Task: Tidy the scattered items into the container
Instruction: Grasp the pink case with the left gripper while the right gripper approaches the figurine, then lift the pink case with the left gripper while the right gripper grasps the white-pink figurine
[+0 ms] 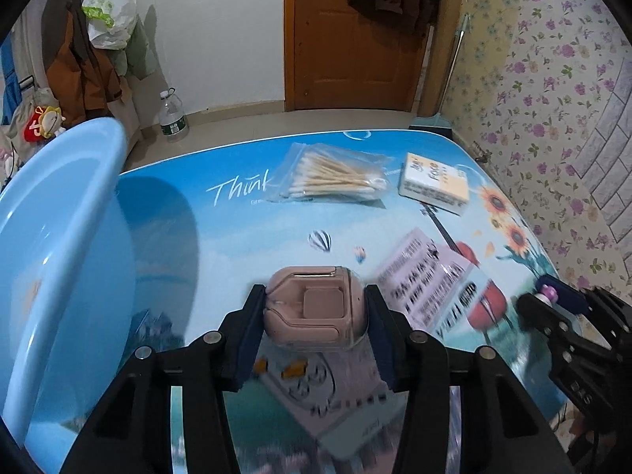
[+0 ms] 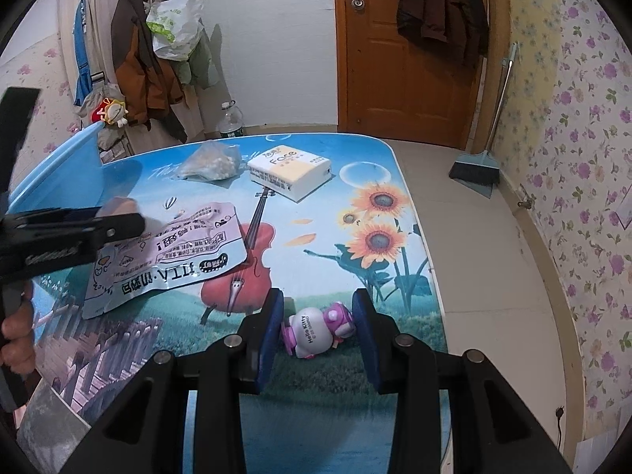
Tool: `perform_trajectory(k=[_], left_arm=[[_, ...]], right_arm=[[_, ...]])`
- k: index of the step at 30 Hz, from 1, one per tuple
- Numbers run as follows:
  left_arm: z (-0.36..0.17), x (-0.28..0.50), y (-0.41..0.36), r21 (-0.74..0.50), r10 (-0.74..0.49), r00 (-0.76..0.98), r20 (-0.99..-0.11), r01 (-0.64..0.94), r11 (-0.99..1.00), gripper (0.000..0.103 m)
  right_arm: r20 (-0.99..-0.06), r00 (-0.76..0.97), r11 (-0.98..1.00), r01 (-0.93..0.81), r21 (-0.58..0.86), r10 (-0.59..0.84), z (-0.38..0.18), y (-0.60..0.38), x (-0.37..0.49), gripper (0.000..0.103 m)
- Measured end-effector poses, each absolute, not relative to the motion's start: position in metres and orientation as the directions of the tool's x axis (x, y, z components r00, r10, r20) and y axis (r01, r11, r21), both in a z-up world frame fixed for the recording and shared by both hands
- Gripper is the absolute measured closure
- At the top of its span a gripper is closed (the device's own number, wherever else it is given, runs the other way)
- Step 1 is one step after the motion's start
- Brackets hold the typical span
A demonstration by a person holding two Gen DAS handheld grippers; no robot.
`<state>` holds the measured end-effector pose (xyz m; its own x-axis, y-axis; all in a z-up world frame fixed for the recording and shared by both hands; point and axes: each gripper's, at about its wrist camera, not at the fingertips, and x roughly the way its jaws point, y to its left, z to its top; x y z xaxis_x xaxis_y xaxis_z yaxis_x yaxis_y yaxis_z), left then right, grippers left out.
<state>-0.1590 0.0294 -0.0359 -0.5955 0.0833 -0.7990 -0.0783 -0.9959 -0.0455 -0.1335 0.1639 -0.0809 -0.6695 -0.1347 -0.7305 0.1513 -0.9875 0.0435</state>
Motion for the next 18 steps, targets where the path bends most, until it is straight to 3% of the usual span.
perform_trajectory(k=[18], left_arm=[[-0.012,-0.078,0.002,-0.059,0.098,-0.642,-0.761,-0.082,-0.995,0.056]], right_arm=[[-0.709,-0.692,-0.986,0.165,0.028,-0.136,-0.062,0.133,-0.094,0.066]])
